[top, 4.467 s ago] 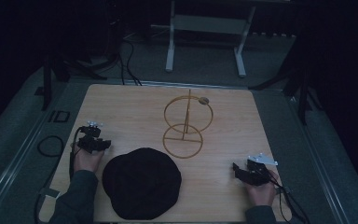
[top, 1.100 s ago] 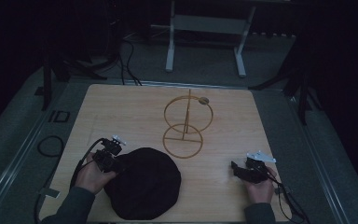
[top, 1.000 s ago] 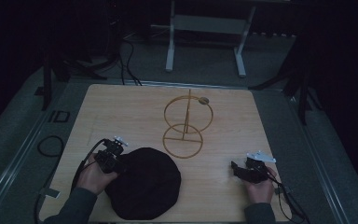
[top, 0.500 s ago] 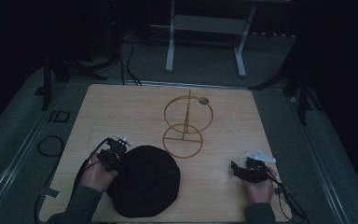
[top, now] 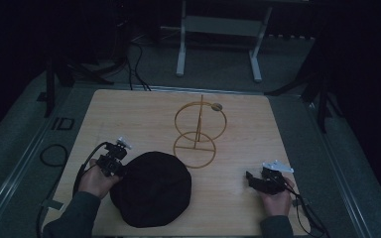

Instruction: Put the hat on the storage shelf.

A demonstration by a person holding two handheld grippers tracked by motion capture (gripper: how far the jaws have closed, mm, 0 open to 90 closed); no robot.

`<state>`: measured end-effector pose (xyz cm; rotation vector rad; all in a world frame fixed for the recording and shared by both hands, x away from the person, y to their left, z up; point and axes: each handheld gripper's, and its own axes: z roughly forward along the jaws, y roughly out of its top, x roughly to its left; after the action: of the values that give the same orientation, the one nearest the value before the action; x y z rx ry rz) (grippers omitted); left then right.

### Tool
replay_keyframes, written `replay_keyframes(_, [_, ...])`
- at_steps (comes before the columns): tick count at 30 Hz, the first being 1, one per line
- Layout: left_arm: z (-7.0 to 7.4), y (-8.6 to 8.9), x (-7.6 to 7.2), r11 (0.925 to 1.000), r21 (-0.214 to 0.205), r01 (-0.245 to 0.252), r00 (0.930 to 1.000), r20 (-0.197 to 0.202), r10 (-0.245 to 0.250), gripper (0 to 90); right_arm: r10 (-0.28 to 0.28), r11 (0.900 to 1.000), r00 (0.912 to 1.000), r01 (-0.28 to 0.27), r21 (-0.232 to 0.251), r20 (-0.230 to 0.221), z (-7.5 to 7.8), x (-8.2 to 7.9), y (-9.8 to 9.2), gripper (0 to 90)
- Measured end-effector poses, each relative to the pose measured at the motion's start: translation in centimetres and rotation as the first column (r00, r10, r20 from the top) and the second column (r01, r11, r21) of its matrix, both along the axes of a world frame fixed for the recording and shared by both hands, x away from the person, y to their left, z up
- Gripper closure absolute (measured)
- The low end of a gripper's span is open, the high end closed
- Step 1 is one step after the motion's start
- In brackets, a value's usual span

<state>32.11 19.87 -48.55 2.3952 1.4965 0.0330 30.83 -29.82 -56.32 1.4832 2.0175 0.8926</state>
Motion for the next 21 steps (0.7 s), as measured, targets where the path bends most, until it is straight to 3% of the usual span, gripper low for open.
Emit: replay_keyframes(21, [3.4,2.9,0.4,0.998,-0.052,-0.035,0.9993,0.009,0.036,78.1,0.0,1.0,1.0,0.0,0.0,0.0,0.0,0.0,0.0,27.9])
